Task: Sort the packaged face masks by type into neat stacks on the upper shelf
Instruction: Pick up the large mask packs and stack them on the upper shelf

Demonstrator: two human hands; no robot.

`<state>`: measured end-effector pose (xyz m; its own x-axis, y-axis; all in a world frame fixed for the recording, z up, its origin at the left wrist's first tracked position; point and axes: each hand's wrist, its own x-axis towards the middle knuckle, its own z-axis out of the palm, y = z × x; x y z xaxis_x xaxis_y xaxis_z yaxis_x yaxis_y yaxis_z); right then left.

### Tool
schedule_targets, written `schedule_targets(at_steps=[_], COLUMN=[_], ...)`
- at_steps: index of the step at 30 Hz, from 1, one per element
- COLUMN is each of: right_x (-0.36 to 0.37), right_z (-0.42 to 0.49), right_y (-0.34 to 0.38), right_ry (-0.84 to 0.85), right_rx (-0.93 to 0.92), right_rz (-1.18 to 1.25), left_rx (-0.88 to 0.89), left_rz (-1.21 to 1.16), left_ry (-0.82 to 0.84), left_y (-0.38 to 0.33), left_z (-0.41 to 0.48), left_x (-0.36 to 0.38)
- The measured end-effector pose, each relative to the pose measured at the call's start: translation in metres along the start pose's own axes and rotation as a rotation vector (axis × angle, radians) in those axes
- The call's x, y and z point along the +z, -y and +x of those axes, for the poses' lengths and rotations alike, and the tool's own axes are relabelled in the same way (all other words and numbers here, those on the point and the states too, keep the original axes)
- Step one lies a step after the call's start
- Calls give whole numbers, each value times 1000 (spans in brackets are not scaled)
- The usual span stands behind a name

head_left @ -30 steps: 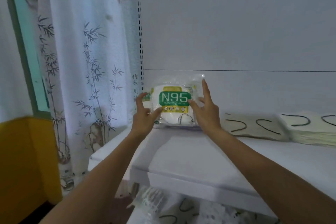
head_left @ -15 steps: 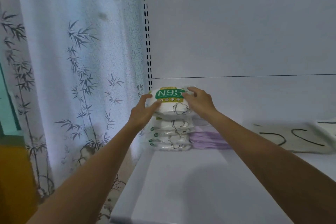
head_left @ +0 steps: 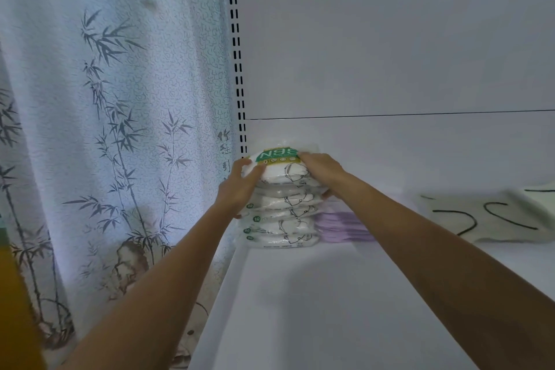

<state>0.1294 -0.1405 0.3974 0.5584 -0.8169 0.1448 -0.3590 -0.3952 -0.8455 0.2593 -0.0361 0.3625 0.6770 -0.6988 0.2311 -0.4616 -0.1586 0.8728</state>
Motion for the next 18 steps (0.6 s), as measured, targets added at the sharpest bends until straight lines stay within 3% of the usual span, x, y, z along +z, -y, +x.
schedule_targets(at_steps=[18], right_x=[8], right_z=[29], right_y=[-9], right_ry=[-55], right_rx=[122], right_rz=[-45], left_rx=[6], left_rz=[58], left_ry=[-29], left_y=[4], left_z=[13], left_x=[9])
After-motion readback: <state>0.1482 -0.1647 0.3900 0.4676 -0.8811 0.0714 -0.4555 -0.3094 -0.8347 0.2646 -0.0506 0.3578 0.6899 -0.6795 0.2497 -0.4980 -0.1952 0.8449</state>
